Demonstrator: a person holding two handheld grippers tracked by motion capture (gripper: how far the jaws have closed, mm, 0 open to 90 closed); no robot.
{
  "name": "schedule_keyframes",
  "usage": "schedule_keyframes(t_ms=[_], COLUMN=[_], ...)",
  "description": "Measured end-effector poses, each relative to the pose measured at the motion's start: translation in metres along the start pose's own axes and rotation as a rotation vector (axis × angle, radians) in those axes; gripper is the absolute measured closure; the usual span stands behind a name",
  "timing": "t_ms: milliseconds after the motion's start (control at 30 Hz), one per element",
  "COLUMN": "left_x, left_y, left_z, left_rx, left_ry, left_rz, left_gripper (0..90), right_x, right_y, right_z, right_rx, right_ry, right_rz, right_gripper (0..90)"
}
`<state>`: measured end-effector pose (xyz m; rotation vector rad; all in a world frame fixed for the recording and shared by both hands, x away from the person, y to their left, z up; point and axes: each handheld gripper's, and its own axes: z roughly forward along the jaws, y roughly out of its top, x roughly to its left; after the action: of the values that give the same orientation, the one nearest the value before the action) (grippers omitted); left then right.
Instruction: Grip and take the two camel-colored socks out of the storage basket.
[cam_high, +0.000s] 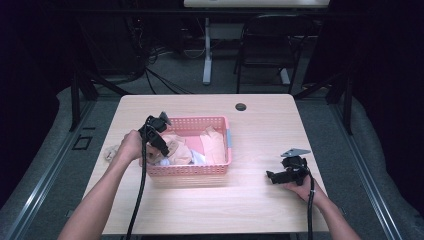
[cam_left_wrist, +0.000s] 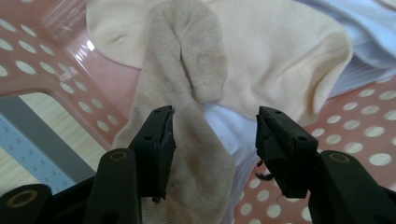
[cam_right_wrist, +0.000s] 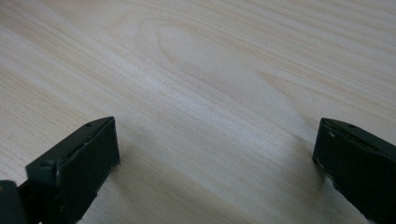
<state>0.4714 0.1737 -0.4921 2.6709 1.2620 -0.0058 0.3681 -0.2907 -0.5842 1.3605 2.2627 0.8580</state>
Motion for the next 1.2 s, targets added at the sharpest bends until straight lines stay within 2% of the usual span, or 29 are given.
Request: schedule_keyframes(t_ms=[267, 300, 333, 367, 500, 700, 933, 1200], left_x=[0.002, 0.002, 0.002, 0.002, 0.003, 0.002, -0.002, -0.003], left_y=[-0.003, -0.004, -0.004, -0.006, -0.009, -0.010, -0.007, -0.003], left_z=[0.009, 0.010, 0.011, 0.012, 0.011, 0.004, -0.014, -0.036], left_rx=[0.038, 0.044, 0.050, 0.056, 0.042, 0.029, 0.002, -0.029], left_ry=[-0.005, -0.011, -0.017, -0.011, -0.009, -0.008, 0.010, 0.023], left_rz=[-0.009, -0.009, -0.006, -0.003, -0.004, 0.003, 0.033, 0.045], left_gripper=[56.3, 61.6, 61.6, 68.5, 85.2, 86.5, 86.5, 86.6], right_x=[0.000, 0.000, 0.000, 0.000, 0.000, 0.000, 0.000, 0.000], right_y=[0.000, 0.000, 0.000, 0.000, 0.000, 0.000, 0.000, 0.000], right_z=[0.000, 0.000, 0.000, 0.000, 0.000, 0.000, 0.000, 0.000], right_rx=[0.000, 0.000, 0.000, 0.000, 0.000, -0.001, 0.000, 0.000], right_ry=[0.000, 0.000, 0.000, 0.000, 0.001, 0.001, 0.001, 0.002], right_rz=[0.000, 0.000, 0.000, 0.000, 0.000, -0.001, 0.000, -0.001], right_gripper=[0.0, 0.0, 0.0, 0.0, 0.0, 0.0, 0.0, 0.0])
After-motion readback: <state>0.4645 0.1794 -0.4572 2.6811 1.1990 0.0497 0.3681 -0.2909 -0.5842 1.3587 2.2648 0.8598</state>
